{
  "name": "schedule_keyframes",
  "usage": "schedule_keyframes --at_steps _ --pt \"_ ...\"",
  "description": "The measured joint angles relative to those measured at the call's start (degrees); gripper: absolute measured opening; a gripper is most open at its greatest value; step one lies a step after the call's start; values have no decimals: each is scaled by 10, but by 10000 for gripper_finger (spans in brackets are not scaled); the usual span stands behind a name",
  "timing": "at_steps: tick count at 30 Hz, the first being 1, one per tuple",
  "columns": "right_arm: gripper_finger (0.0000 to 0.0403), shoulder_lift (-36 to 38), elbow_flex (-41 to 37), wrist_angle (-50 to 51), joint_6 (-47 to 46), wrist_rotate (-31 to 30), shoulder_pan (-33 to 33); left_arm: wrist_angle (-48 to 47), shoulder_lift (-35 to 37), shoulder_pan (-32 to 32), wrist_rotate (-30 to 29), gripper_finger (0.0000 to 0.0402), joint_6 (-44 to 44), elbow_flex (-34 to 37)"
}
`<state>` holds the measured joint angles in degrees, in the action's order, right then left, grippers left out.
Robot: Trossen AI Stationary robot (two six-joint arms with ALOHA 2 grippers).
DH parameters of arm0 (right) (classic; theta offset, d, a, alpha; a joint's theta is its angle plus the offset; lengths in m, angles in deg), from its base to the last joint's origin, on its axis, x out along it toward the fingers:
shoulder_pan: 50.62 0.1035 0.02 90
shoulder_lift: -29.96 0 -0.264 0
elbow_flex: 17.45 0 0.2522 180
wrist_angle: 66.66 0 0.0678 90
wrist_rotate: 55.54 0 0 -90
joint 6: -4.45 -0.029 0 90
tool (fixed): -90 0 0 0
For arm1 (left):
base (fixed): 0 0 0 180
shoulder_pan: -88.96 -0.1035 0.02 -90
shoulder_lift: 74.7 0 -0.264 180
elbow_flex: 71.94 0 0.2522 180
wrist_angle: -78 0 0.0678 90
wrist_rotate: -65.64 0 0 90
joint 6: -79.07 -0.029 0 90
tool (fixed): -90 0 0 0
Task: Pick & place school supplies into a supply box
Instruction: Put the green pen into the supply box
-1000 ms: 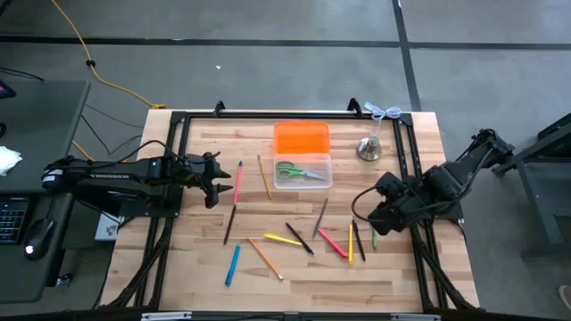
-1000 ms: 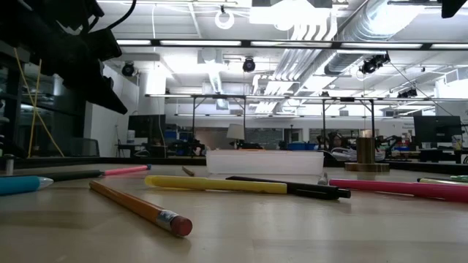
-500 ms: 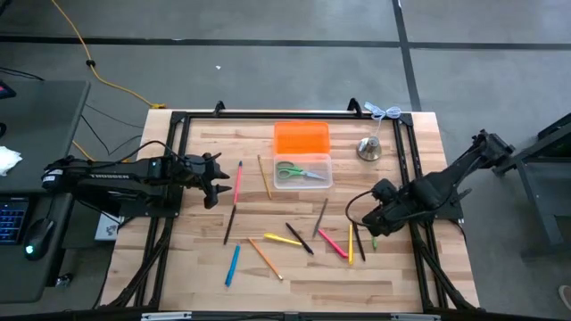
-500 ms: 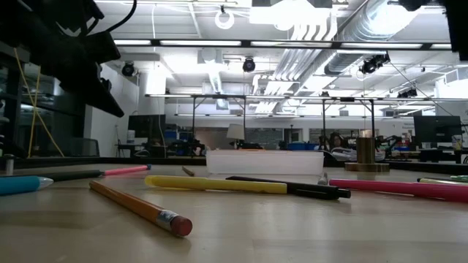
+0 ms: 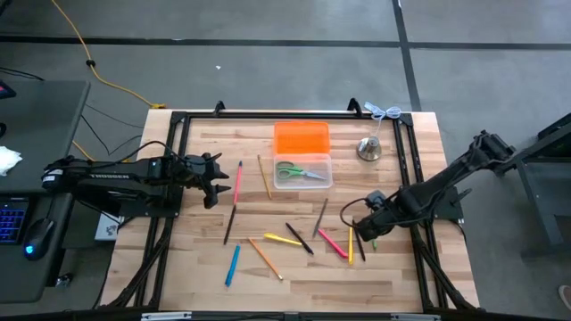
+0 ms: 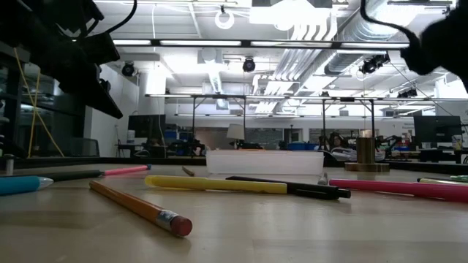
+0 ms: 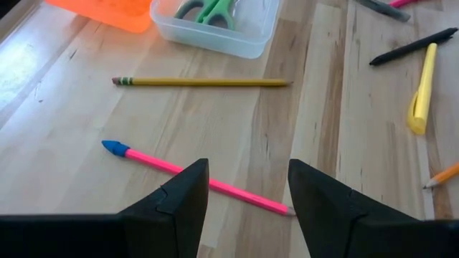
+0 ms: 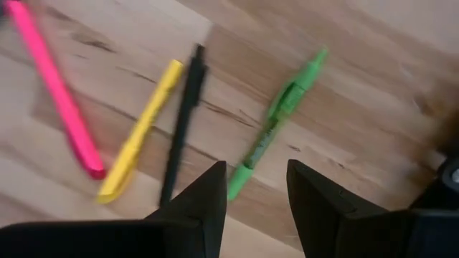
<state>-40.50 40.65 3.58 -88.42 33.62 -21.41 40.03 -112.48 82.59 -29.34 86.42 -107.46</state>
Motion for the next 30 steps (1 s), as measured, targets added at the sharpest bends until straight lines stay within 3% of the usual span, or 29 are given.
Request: schedule_keyframes --at_steps 8,17,30 --pt "124 0 -52 -58 -27 6 0 0 0 0 -3 223 0 0" --pt "124 -5 -59 -52 -37 3 -9 0 0 0 -7 223 0 0" --pt "124 -78 -59 -81 34 23 -75 0 0 0 -18 223 0 0"
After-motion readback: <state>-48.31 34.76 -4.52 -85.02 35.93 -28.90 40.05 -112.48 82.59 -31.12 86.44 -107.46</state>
